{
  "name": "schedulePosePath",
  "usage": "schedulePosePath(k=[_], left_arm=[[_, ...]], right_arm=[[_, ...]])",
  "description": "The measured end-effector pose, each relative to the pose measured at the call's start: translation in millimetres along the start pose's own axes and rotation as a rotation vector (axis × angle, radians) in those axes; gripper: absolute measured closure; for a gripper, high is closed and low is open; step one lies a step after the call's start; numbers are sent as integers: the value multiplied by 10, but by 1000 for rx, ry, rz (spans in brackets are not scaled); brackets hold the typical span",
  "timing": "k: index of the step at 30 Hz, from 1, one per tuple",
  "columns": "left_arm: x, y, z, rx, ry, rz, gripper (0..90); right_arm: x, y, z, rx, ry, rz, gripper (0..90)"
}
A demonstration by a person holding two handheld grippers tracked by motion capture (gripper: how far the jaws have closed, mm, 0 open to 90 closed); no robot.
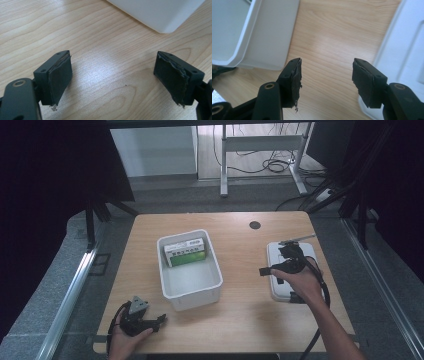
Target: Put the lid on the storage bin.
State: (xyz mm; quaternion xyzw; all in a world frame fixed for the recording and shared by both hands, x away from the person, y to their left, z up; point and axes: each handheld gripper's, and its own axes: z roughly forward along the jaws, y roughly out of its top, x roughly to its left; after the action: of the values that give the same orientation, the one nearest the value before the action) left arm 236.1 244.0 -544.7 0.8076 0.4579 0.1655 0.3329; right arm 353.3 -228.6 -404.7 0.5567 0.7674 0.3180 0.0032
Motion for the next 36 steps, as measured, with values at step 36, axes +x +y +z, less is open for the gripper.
schedulePosePath(k=[36], left_arm=[[19, 4, 4, 1, 4, -2, 151]], right_arm=[[-1000, 178, -247, 57, -213, 185, 412]])
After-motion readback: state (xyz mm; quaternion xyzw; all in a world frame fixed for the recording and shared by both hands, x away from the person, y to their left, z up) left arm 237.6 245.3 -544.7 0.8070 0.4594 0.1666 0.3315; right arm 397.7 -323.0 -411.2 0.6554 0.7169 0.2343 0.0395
